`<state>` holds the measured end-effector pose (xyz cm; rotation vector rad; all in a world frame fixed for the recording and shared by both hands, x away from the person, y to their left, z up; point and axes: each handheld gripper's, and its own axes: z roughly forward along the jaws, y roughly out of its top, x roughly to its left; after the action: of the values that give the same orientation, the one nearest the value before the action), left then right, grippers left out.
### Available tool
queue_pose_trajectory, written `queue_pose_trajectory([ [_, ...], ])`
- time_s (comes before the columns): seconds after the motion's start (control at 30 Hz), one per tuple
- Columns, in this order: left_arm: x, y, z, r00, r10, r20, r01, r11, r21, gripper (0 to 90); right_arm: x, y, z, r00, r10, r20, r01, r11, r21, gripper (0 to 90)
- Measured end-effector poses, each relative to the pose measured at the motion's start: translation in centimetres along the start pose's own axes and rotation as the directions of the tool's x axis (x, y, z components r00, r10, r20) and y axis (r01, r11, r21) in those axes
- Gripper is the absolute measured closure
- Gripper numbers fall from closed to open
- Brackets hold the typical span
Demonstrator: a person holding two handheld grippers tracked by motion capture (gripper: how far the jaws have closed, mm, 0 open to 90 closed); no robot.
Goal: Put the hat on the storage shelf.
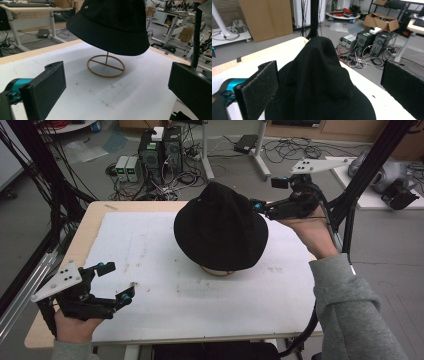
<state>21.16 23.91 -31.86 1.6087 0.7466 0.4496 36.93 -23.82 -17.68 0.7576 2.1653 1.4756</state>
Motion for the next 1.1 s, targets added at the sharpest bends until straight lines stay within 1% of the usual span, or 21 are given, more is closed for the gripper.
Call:
queue_pose_trajectory([
  [0.2, -0.2, 0.3, 0.6, 0.9998, 0.009, 0.018, -0.009, 1.0, -0.001, 1.7, 0.2, -0.6, -1.5, 0.9999, 0.008, 0.015, -0.007, 1.0, -0.012, 0.9],
  [0.23, -0.3, 0.3, 0.7, 0.9997, 0.014, 0.02, -0.014, 0.9999, 0.0, 1.7, 0.2, -1.0, -2.0, 0.9997, 0.001, 0.023, -0.001, 1.0, -0.014, 0.9],
  [0.27, -0.4, 0.4, 0.8, 0.9996, 0.017, 0.023, -0.017, 0.9999, 0.0, 1.7, 0.2, -1.0, -2.0, 0.9997, 0.001, 0.023, -0.001, 1.0, -0.014, 0.9],
  [0.33, -0.6, 0.6, 0.9, 0.9993, 0.024, 0.028, -0.024, 0.9997, -0.001, 1.7, 0.3, -1.5, -2.6, 0.9994, 0.007, 0.033, -0.007, 1.0, -0.01, 0.9],
  [0.37, -0.7, 0.7, 1.0, 0.9992, 0.028, 0.03, -0.028, 0.9996, -0.002, 1.7, 0.2, -2.0, -3.2, 0.9992, 0.012, 0.038, -0.011, 1.0, -0.017, 0.9],
  [0.43, -0.9, 0.8, 1.1, 0.9989, 0.031, 0.034, -0.031, 0.9995, -0.005, 1.7, 0.2, -2.3, -3.4, 0.999, 0.015, 0.042, -0.014, 1.0, -0.017, 0.9],
  [0.47, -1.0, 0.8, 1.2, 0.9987, 0.034, 0.037, -0.034, 0.9994, -0.003, 1.7, 0.1, -2.6, -3.8, 0.9985, 0.027, 0.048, -0.026, 1.0, -0.017, 0.9],
  [0.5, -1.1, 0.9, 1.3, 0.9986, 0.037, 0.039, -0.037, 0.9993, -0.002, 1.7, -0.1, -3.0, -4.1, 0.9981, 0.028, 0.054, -0.027, 0.999, -0.024, 0.9],
  [0.63, -1.4, 1.0, 1.5, 0.9979, 0.045, 0.047, -0.045, 0.999, -0.002, 1.7, -0.3, -4.3, -5.0, 0.9968, 0.054, 0.059, -0.052, 0.998, -0.034, 0.9],
  [0.73, -1.6, 1.1, 1.5, 0.9978, 0.049, 0.045, -0.049, 0.9988, -0.004, 1.7, -0.4, -5.4, -5.4, 0.9954, 0.077, 0.056, -0.075, 0.996, -0.043, 0.9],
  [0.87, -1.7, 1.3, 1.3, 0.9977, 0.053, 0.042, -0.053, 0.9985, -0.012, 1.7, -0.5, -7.0, -5.9, 0.9938, 0.091, 0.064, -0.087, 0.994, -0.062, 0.9],
  [1.0, -1.6, 1.3, 1.2, 0.998, 0.052, 0.035, -0.051, 0.9985, -0.017, 1.7, -0.5, -8.5, -6.1, 0.9931, 0.097, 0.065, -0.092, 0.993, -0.077, 0.9],
  [1.1, -1.5, 1.2, 1.3, 0.9983, 0.048, 0.032, -0.048, 0.9988, -0.015, 1.7, -0.4, -9.3, -6.2, 0.9923, 0.103, 0.069, -0.096, 0.99, -0.1, 0.9],
])
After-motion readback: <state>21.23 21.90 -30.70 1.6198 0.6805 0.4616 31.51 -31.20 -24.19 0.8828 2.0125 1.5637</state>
